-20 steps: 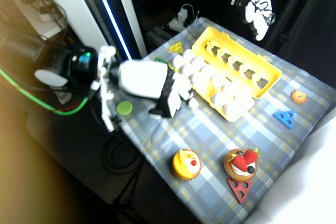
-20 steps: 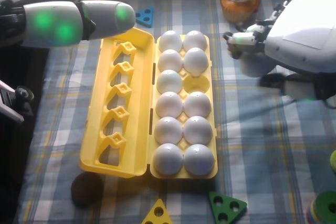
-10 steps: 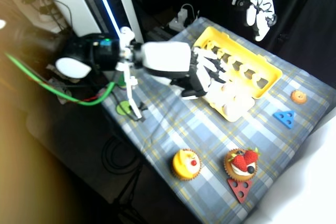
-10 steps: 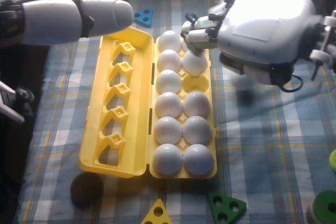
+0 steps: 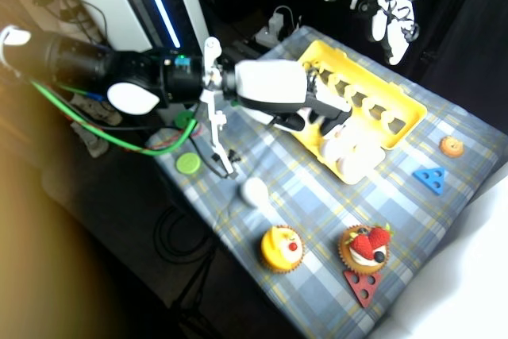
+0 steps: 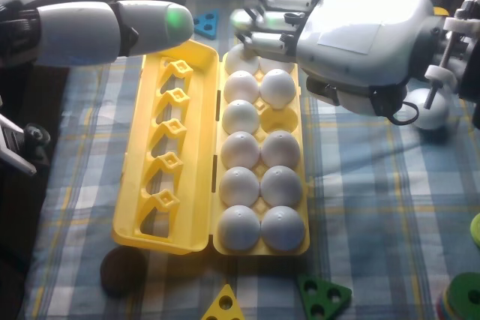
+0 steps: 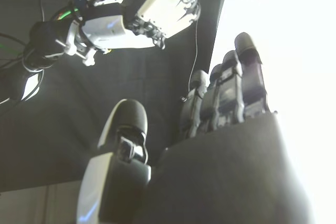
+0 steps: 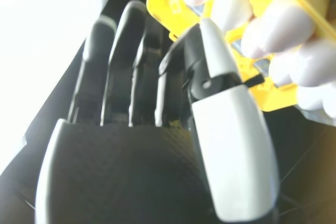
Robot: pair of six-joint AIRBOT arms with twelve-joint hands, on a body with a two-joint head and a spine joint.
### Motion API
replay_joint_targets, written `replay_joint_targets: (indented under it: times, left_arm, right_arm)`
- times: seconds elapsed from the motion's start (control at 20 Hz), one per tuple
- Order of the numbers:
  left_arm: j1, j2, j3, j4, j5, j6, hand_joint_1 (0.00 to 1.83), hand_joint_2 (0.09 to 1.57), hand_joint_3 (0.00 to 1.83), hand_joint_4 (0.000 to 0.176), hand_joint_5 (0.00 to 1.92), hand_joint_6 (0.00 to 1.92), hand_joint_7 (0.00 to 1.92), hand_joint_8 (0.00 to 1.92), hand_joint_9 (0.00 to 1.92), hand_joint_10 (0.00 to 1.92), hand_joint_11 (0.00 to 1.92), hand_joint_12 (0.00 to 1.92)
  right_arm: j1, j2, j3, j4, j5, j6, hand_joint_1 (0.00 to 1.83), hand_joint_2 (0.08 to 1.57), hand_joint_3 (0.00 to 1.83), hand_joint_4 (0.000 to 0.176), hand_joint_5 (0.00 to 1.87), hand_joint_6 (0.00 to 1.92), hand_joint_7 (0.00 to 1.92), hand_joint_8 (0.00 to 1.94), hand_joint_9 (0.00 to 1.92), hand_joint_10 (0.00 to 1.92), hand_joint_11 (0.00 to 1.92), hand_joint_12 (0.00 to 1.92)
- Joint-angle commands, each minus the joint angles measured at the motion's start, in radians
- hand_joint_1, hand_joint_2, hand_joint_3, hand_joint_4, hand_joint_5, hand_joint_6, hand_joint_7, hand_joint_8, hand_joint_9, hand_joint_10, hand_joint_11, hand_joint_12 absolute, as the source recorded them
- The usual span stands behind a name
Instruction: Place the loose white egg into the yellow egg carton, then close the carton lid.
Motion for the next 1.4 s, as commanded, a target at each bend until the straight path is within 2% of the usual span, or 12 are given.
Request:
replay_joint_targets:
  times: [0.0,0.05,0.1,0.15,0.2,0.3,0.4,0.8,0.9,1.0,1.1,1.35]
  left_arm:
    - [-0.003,-0.001,0.000,-0.035,-0.112,-0.008,0.30,1.38,0.00,0.022,0.11,0.00,0.03,0.00,0.06,0.01,0.00,0.31]
    - [0.001,0.000,0.000,-0.038,-0.114,-0.008,0.29,1.37,0.00,0.018,0.07,0.01,0.00,0.00,0.05,0.00,0.00,0.35]
    - [0.003,0.002,-0.001,-0.041,-0.117,-0.008,0.29,1.37,0.00,0.018,0.07,0.01,0.00,0.00,0.05,0.00,0.00,0.35]
    - [0.007,0.004,-0.001,-0.043,-0.120,-0.008,0.33,1.35,0.00,0.017,0.07,0.01,0.00,0.00,0.04,0.00,0.00,0.38]
    - [0.009,0.005,-0.001,-0.044,-0.122,-0.008,0.35,1.34,0.00,0.013,0.07,0.01,0.01,0.00,0.05,0.00,0.00,0.39]
    - [0.012,0.008,-0.002,-0.047,-0.128,-0.008,0.36,1.32,0.00,0.009,0.08,0.01,0.02,0.00,0.04,0.00,0.00,0.32]
    - [0.020,0.013,-0.003,-0.053,-0.136,-0.008,0.32,1.32,0.00,0.035,0.04,0.00,0.00,0.00,0.00,0.00,0.00,0.08]
    - [0.030,0.017,-0.004,-0.063,-0.145,-0.007,0.25,1.34,0.00,0.050,0.03,0.00,0.00,0.00,0.00,0.00,0.00,0.24]
    - [0.031,0.017,-0.004,-0.064,-0.147,-0.007,0.30,1.33,0.00,0.040,0.06,0.01,0.00,0.00,0.00,0.00,0.00,0.29]
    - [0.031,0.017,-0.004,-0.065,-0.148,-0.007,0.33,1.32,0.00,0.042,0.07,0.01,0.01,0.00,0.01,0.00,0.00,0.32]
    - [0.032,0.017,-0.004,-0.066,-0.148,-0.007,0.33,1.33,0.00,0.044,0.05,0.00,0.00,0.00,0.00,0.00,0.00,0.14]
    - [0.032,0.016,-0.004,-0.069,-0.149,-0.007,0.33,1.31,0.00,0.051,0.04,0.00,0.00,0.00,0.00,0.00,0.00,0.31]
  right_arm:
    - [0.011,0.040,-0.019,-0.001,0.152,-0.006,1.15,1.18,0.00,0.000,0.00,0.00,0.00,0.00,0.03,0.04,0.00,1.07]
    - [0.004,0.073,-0.036,0.003,0.166,-0.006,0.97,1.14,0.00,0.004,0.00,0.00,0.00,0.00,0.00,0.00,0.00,0.37]
    - [-0.003,0.093,-0.047,0.004,0.173,-0.006,0.97,1.14,0.00,0.004,0.00,0.00,0.00,0.00,0.00,0.00,0.00,0.37]
    - [-0.017,0.126,-0.065,0.005,0.187,-0.006,0.69,1.10,0.00,0.053,0.00,0.00,0.00,0.00,0.00,0.00,0.00,0.69]
    - [-0.040,0.167,-0.085,0.012,0.202,-0.006,0.68,1.09,0.00,0.000,0.00,0.00,0.00,0.00,0.00,0.00,0.00,0.60]
    - [-0.080,0.223,-0.111,0.023,0.210,-0.006,0.63,1.08,0.00,0.000,0.00,0.00,0.00,0.00,0.00,0.00,0.00,0.05]
    - [-0.119,0.265,-0.135,0.029,0.214,-0.006,0.57,1.14,0.02,0.000,0.00,0.00,0.00,0.00,0.00,0.00,0.00,0.00]
    - [-0.259,0.428,-0.208,0.137,0.369,-0.006,0.69,1.14,0.01,0.000,0.00,0.00,0.00,0.00,0.00,0.00,0.05,0.03]
    - [-0.282,0.454,-0.217,0.162,0.398,-0.006,0.70,1.14,0.00,0.000,0.00,0.00,0.00,0.00,0.01,0.14,0.00,0.88]
    - [-0.301,0.479,-0.224,0.185,0.411,-0.006,0.83,1.16,0.00,0.000,0.00,0.00,0.00,0.00,0.00,0.06,0.00,0.72]
    - [-0.324,0.497,-0.227,0.213,0.431,-0.006,0.79,1.14,0.00,0.000,0.00,0.00,0.00,0.00,0.01,0.04,0.00,0.87]
    - [-0.364,0.534,-0.265,0.305,0.459,-0.129,0.97,1.10,0.00,0.000,0.03,0.01,0.02,0.01,0.05,0.08,0.00,1.53]
